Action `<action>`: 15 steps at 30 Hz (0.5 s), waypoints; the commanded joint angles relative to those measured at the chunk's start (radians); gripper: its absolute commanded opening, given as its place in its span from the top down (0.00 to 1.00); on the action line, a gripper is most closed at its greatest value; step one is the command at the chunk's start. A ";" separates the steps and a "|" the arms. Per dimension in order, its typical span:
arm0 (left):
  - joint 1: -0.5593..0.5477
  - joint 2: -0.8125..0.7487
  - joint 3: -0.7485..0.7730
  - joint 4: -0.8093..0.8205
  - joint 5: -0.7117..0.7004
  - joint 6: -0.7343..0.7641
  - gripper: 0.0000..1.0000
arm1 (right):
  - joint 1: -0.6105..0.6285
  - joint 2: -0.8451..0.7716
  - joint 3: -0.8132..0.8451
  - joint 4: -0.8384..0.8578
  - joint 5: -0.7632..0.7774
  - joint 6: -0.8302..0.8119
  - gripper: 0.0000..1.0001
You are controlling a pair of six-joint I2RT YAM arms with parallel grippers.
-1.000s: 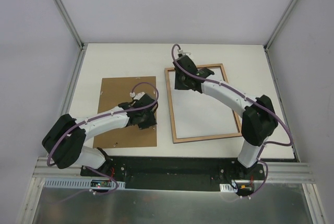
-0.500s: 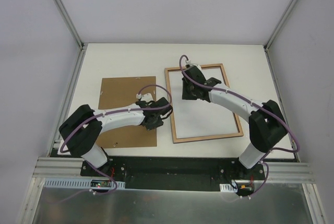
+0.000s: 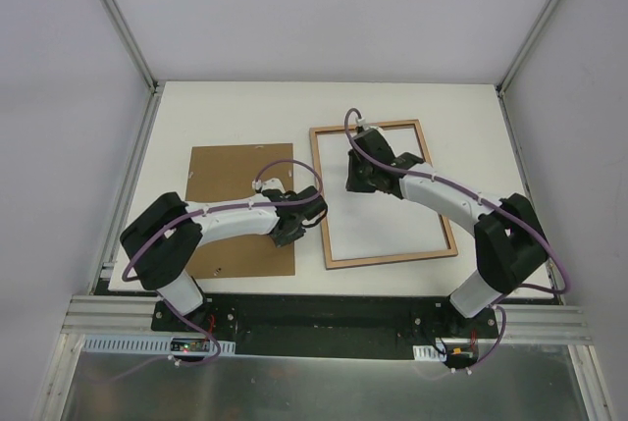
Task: Put the photo into the frame
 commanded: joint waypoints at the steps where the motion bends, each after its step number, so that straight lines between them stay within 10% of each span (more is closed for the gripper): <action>1: -0.010 0.028 0.030 -0.040 -0.031 -0.035 0.75 | -0.007 -0.068 -0.014 0.031 -0.008 0.003 0.75; 15: -0.010 0.052 0.060 -0.041 0.000 -0.032 0.82 | -0.010 -0.088 -0.041 0.036 -0.006 0.006 0.75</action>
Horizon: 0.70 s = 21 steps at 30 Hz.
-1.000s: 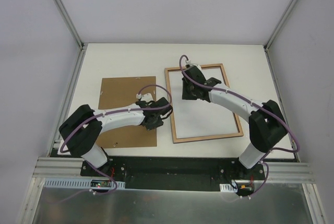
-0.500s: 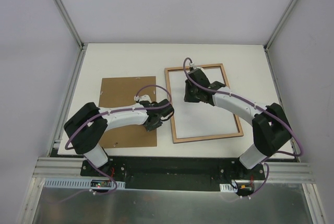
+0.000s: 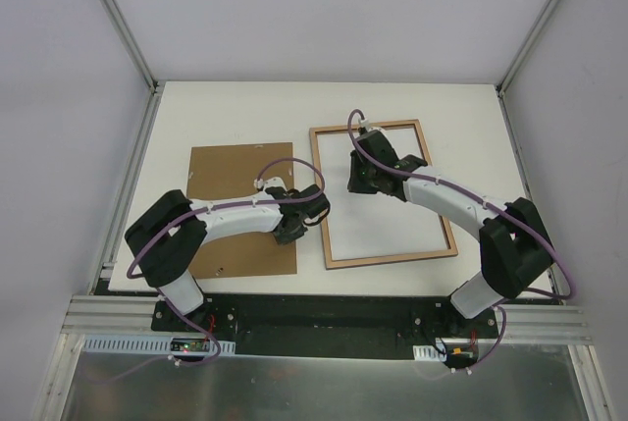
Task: Put the photo into the frame
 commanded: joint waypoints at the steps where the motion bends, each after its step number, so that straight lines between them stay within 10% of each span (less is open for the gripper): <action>1: -0.010 0.023 0.027 -0.016 0.004 -0.017 0.82 | -0.005 -0.051 -0.006 0.028 0.001 0.006 0.75; 21: -0.010 0.003 0.046 -0.015 0.010 0.022 1.00 | -0.007 -0.072 -0.046 0.042 -0.011 0.017 0.75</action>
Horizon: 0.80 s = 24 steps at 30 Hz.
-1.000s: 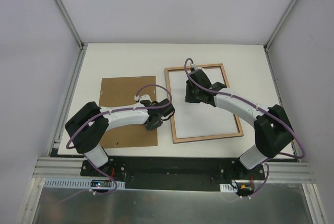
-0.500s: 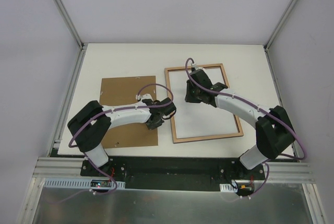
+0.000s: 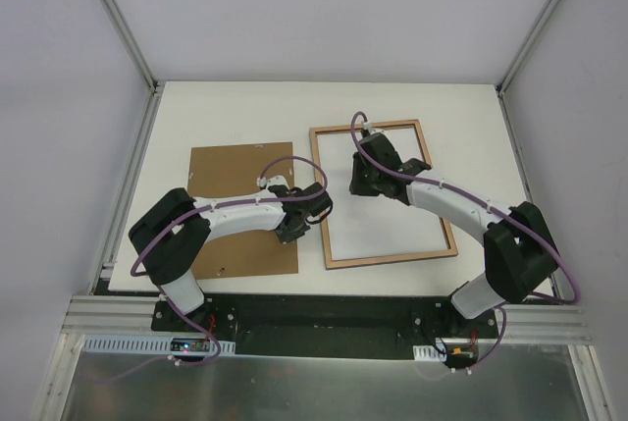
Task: Put the photo into the frame
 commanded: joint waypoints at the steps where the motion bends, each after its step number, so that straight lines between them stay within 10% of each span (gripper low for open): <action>1: -0.008 -0.027 0.021 -0.015 0.002 0.032 1.00 | -0.005 -0.042 -0.012 0.027 -0.009 0.014 0.75; 24: -0.010 -0.018 0.128 -0.013 0.057 0.097 1.00 | -0.005 -0.028 -0.017 0.027 -0.005 0.013 0.75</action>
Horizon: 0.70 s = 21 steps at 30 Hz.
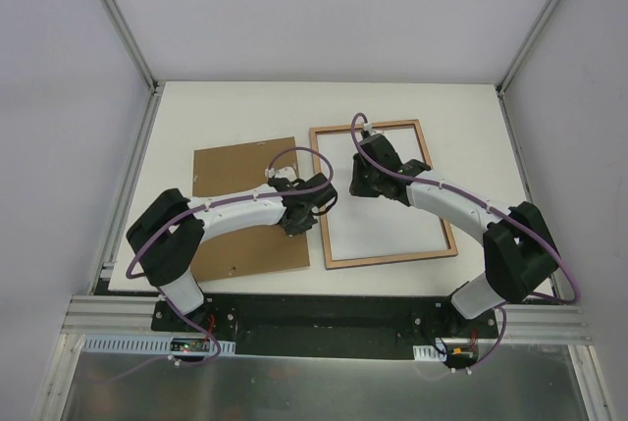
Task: Put the photo into the frame
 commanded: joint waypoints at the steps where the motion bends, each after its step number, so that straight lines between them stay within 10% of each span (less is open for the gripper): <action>1: -0.011 0.004 0.066 -0.011 0.020 0.016 1.00 | -0.004 -0.025 -0.001 0.019 0.000 0.008 0.75; 21: -0.013 0.172 0.276 -0.011 0.078 0.040 1.00 | -0.073 -0.076 -0.085 0.031 -0.021 0.009 0.75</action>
